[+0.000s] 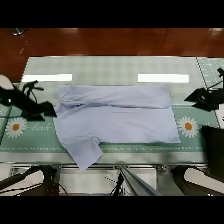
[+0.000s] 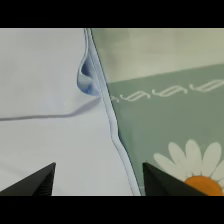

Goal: Fold the shirts.

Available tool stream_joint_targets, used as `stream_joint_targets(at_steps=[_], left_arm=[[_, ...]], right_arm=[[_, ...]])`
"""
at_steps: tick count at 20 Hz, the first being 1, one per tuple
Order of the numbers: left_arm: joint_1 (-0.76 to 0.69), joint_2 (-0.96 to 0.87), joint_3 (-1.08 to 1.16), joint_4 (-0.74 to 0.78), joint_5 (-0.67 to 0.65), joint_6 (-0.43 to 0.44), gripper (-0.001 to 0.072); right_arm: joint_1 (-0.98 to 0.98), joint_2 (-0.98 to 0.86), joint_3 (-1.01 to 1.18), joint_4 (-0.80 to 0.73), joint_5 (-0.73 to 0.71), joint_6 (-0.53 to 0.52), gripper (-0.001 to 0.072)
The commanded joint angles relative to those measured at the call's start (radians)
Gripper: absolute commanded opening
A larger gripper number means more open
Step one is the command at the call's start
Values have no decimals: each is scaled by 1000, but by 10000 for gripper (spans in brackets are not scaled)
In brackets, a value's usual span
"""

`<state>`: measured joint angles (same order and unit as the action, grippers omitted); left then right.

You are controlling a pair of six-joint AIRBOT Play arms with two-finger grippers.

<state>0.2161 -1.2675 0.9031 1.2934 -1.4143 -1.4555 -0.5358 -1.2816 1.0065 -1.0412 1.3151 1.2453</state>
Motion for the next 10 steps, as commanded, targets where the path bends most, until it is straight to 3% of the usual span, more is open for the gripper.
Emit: stream_joint_targets(at_steps=[1,3,10], left_arm=[[85,106,-263,-117,23,-9,705],[108,151,-339,-210,69,24,705],[17,186,-423,-256,84,57,704]], right_arm=[[-34,212,-338,154,-199,-39,634],[-34,269,-442,296,-212,-117,634],[-34,282,-462,315,-187,-125,634]])
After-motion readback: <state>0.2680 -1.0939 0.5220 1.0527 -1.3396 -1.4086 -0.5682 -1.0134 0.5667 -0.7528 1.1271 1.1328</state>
